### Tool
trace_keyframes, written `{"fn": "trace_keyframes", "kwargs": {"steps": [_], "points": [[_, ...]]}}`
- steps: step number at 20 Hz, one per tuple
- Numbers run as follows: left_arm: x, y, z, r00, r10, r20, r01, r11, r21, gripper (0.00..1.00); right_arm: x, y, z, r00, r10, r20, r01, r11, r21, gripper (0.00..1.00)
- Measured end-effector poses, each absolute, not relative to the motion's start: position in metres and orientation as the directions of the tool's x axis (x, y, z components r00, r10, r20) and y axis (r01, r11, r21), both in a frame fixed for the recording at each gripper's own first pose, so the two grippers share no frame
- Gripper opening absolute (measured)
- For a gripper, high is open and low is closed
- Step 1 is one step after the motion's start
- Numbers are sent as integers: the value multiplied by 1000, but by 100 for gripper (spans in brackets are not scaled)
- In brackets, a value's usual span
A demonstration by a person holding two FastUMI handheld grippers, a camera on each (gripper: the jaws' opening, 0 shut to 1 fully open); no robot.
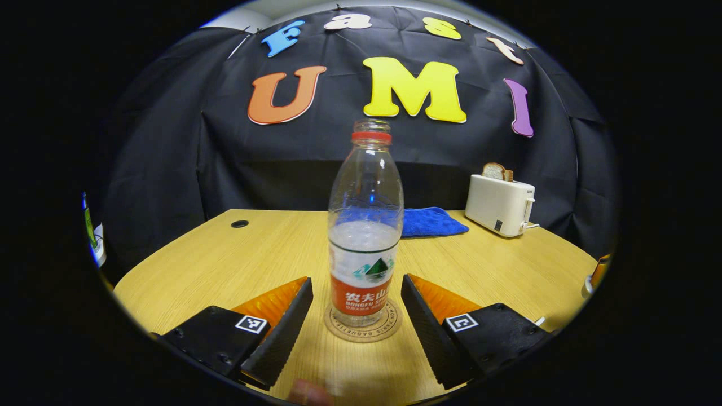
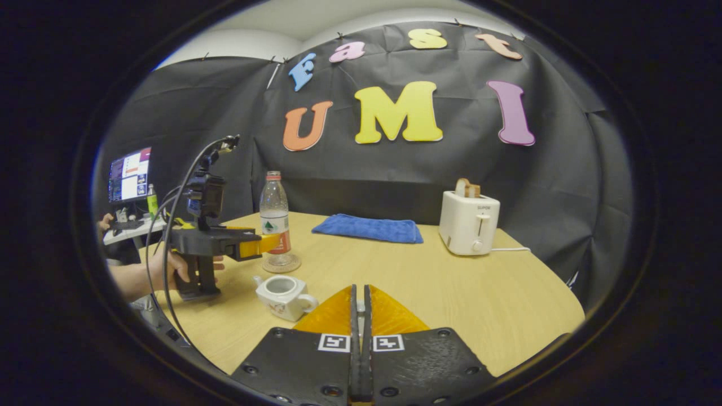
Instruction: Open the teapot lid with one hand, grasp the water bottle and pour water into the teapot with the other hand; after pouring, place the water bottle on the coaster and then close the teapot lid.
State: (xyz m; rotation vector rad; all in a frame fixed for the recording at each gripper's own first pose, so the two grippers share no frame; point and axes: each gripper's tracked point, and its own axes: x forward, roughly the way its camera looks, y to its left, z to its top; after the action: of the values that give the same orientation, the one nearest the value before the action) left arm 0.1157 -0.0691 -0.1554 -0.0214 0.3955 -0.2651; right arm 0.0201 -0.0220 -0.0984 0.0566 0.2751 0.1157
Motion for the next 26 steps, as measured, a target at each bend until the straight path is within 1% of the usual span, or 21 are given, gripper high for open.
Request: {"fn": "trace_keyframes", "kwargs": {"steps": [4, 8, 11, 15, 19, 26], "points": [[82, -31, -152, 903, -199, -380, 187, 980, -71, 99, 44, 18, -89, 952, 204, -227, -187, 978, 94, 0], [47, 8, -154, 913, -118, -392, 105, 993, -53, 98, 65, 58, -86, 939, 273, -209, -255, 961, 108, 0], [27, 26, -147, 924, -77, -376, 65, 997, -44, 98, 76, 83, -89, 929, 310, -204, -297, 951, 90, 0], [15, 34, -134, 939, -50, -341, 37, 998, -45, 98, 82, 88, -108, 921, 304, -244, -295, 953, 77, 0], [11, 32, -119, 951, -50, -304, 45, 999, -21, 98, 80, 88, -110, 924, 301, -236, -291, 954, 76, 0], [7, 23, -107, 956, -61, -287, 56, 998, -26, 98, 77, 87, -110, 932, 298, -209, -290, 955, 69, 0]]}}
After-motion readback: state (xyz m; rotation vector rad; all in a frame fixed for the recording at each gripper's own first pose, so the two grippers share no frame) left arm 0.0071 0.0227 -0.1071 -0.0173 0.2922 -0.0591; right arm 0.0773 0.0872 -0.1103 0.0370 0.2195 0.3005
